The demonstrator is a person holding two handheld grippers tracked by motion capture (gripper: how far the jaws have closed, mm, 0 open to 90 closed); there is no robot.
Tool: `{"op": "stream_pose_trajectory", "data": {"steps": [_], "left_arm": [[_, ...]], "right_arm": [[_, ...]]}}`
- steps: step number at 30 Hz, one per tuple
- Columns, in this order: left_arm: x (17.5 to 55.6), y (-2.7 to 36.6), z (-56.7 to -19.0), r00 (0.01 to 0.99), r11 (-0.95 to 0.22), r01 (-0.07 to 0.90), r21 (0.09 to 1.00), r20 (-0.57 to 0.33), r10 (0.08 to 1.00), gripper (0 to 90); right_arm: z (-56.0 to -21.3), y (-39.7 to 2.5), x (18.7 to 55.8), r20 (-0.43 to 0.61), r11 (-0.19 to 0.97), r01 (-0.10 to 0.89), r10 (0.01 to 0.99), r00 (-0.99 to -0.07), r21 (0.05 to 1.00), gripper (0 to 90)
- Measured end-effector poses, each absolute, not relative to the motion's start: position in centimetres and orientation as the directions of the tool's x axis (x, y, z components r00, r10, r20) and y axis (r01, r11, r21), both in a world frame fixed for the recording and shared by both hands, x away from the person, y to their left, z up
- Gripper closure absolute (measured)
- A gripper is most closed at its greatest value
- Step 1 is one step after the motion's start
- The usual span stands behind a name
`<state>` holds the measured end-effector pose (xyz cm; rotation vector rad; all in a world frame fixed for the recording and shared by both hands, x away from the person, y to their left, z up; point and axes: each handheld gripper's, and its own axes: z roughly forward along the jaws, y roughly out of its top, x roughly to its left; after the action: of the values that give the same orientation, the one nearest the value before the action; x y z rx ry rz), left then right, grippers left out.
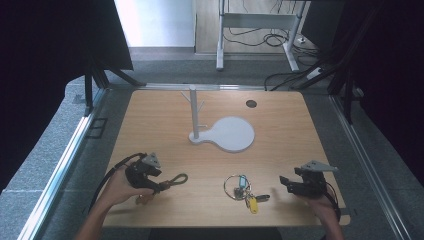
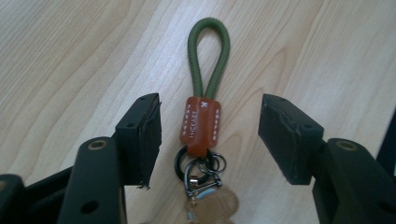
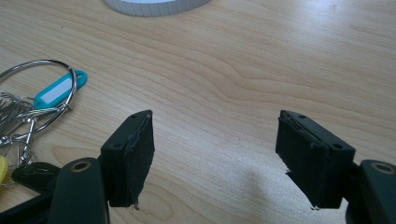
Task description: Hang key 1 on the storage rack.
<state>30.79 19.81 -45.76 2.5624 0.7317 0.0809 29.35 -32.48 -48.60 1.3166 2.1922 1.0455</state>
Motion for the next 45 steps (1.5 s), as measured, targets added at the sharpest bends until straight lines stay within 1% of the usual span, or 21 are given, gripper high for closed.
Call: {"op": "stream_pose_trajectory", "data": {"steps": [8,11,12,13,14,17,24,29,32,35,40,45], "left_arm": [[31.5,19.1,-46.9,0.864,-0.791,0.486,0.371,-0.070,0.498,43.4],[31.7,18.9,-47.0,0.874,-0.801,0.473,0.366,-0.085,0.478,44.3],[32.0,18.6,-47.0,0.882,-0.819,0.460,0.344,-0.072,0.465,44.6],[32.0,18.6,-47.0,0.882,-0.819,0.460,0.344,-0.072,0.465,45.0],[32.2,18.2,-47.0,0.887,-0.834,0.451,0.317,-0.050,0.460,45.7],[32.4,17.9,-47.1,0.891,-0.841,0.445,0.308,-0.053,0.452,46.8],[32.6,17.3,-48.0,0.907,-0.877,0.413,0.244,-0.023,0.421,50.0],[32.6,17.2,-48.1,0.909,-0.877,0.409,0.252,-0.025,0.417,55.6],[32.6,17.1,-48.1,0.912,-0.878,0.404,0.256,-0.044,0.407,58.4],[32.6,17.0,-48.0,0.910,-0.875,0.409,0.259,-0.043,0.412,65.3],[32.5,16.8,-48.0,0.908,-0.875,0.414,0.249,-0.042,0.418,66.7],[32.5,16.9,-48.0,0.906,-0.871,0.418,0.258,-0.047,0.421,66.8]], "right_arm": [[-48.6,-32.5,29.3,0.056,0.283,0.593,0.872,-0.487,0.754,28.7],[-48.7,-32.5,29.2,0.061,0.286,0.593,0.867,-0.495,0.753,28.6],[-48.7,-32.5,29.2,0.063,0.285,0.594,0.866,-0.495,0.752,28.6],[-48.7,-32.5,29.2,0.063,0.285,0.594,0.866,-0.495,0.752,28.6],[-48.7,-32.4,29.1,0.063,0.285,0.594,0.867,-0.495,0.752,28.7],[-48.7,-32.4,29.0,0.059,0.290,0.594,0.866,-0.497,0.751,28.6],[-48.2,-32.5,28.5,0.042,0.298,0.590,0.869,-0.493,0.750,28.3],[-48.0,-32.6,28.3,0.021,0.302,0.581,0.876,-0.482,0.756,28.5],[-47.4,-32.6,28.0,0.008,0.298,0.561,0.879,-0.477,0.772,28.9],[-47.3,-32.6,27.9,0.002,0.298,0.555,0.880,-0.476,0.776,29.0],[-47.3,-32.6,27.8,0.001,0.298,0.555,0.881,-0.473,0.776,29.0],[-47.2,-32.7,27.8,-0.003,0.296,0.550,0.883,-0.470,0.781,29.0]]}}
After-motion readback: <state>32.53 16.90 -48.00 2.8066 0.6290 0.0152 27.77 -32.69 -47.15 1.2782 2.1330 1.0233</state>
